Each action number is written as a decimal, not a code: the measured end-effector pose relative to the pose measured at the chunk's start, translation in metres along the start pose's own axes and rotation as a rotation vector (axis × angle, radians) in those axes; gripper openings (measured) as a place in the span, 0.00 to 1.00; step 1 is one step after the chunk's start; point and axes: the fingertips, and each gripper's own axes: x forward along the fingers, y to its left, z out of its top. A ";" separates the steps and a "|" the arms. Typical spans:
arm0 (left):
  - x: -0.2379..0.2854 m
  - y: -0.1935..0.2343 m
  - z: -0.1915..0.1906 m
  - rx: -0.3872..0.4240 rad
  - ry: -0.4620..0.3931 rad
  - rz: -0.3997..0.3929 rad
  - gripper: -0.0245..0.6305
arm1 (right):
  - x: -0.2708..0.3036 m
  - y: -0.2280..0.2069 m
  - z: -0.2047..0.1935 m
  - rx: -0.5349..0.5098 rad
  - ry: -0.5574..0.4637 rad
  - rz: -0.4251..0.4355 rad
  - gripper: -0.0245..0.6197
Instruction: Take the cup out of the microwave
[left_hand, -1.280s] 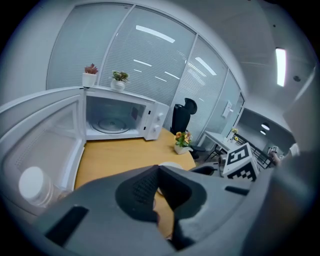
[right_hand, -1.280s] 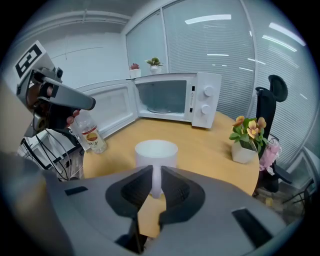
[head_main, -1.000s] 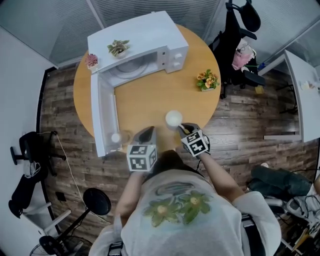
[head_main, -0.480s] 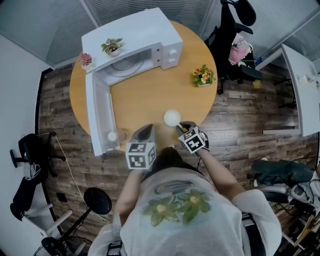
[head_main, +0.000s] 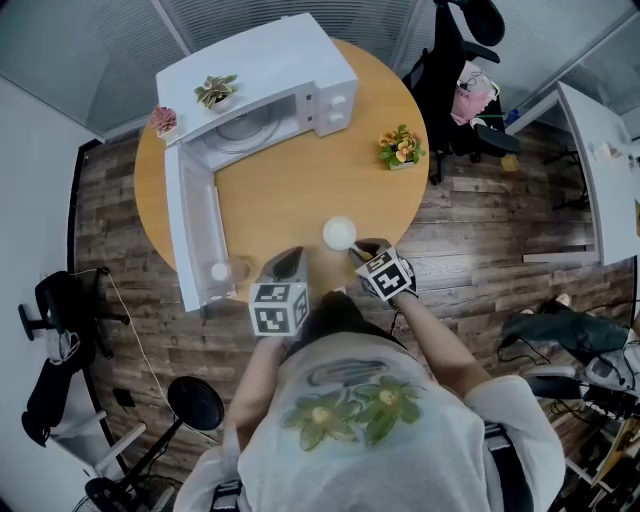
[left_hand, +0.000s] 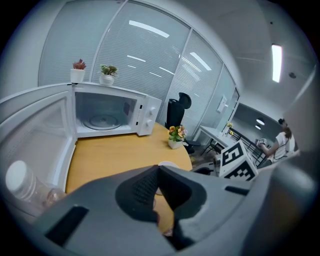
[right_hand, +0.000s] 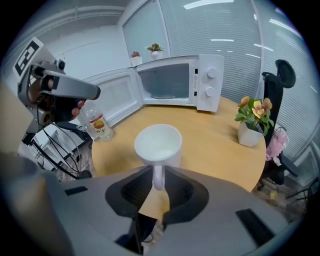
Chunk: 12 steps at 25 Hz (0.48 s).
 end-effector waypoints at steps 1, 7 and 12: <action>0.001 -0.001 0.000 0.001 0.002 -0.003 0.04 | -0.003 0.000 0.001 0.005 -0.005 0.000 0.14; 0.001 -0.003 0.003 0.005 0.001 -0.012 0.04 | -0.025 -0.004 0.012 0.038 -0.062 -0.016 0.14; 0.001 -0.005 0.008 0.006 -0.015 -0.018 0.04 | -0.052 -0.008 0.035 0.068 -0.157 -0.060 0.14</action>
